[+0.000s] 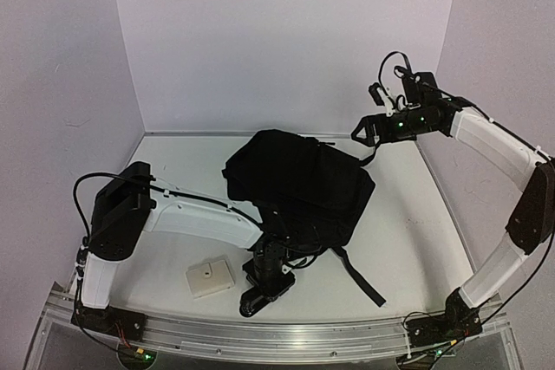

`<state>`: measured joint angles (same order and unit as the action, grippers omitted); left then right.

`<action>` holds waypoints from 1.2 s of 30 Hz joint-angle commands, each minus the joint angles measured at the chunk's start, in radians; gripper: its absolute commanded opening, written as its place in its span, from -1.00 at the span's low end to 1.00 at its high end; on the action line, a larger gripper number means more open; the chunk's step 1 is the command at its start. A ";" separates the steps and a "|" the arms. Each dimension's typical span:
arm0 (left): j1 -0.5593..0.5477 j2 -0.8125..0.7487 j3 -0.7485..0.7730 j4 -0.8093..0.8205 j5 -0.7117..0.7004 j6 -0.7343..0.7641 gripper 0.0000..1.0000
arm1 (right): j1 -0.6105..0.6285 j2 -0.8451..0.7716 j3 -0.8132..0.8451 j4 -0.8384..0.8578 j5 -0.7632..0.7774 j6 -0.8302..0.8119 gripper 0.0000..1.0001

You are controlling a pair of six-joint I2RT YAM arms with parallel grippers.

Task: Pack the student bag
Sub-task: Pick up the stationery from the center of the board.

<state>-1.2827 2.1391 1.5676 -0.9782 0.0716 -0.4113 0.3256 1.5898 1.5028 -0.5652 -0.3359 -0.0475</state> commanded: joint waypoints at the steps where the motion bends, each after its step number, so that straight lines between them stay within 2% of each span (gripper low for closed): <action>1: 0.013 0.008 0.001 0.006 -0.021 -0.021 -0.53 | -0.004 -0.009 0.001 0.022 -0.028 0.015 0.97; 4: 0.029 -0.045 0.001 0.016 -0.029 -0.026 -0.61 | -0.004 -0.001 0.004 0.022 -0.050 0.036 0.96; 9: 0.087 -0.194 -0.040 0.114 0.021 -0.040 -0.86 | -0.004 0.007 0.007 0.023 -0.082 0.086 0.96; 13: 0.158 -0.311 -0.084 0.193 0.088 -0.052 -0.98 | -0.002 0.000 -0.013 0.045 -0.085 0.136 0.86; 18: 0.250 -0.421 -0.131 0.251 0.147 -0.068 -0.99 | 0.032 0.005 -0.061 0.087 -0.045 0.208 0.59; 22: 0.297 -0.456 -0.142 0.267 0.152 -0.078 -0.99 | 0.115 0.044 -0.077 0.096 0.029 0.216 0.40; 24: 0.318 -0.471 -0.149 0.280 0.160 -0.084 -1.00 | 0.166 0.079 -0.067 0.096 0.070 0.214 0.34; 26: 0.333 -0.484 -0.158 0.292 0.164 -0.094 -1.00 | 0.203 0.124 -0.041 0.095 0.110 0.219 0.19; 30: 0.352 -0.514 -0.173 0.305 0.163 -0.107 -1.00 | 0.248 0.226 0.028 0.077 0.124 0.232 -0.02; 32: 0.361 -0.531 -0.181 0.309 0.159 -0.113 -0.99 | 0.272 0.278 0.067 0.065 0.113 0.234 -0.01; 36: 0.382 -0.566 -0.210 0.316 0.149 -0.123 -1.00 | 0.299 0.346 0.139 0.056 0.000 0.238 0.24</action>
<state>-0.9202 1.6807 1.3603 -0.7335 0.2146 -0.5134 0.6005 1.8973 1.5500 -0.5041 -0.2671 0.1772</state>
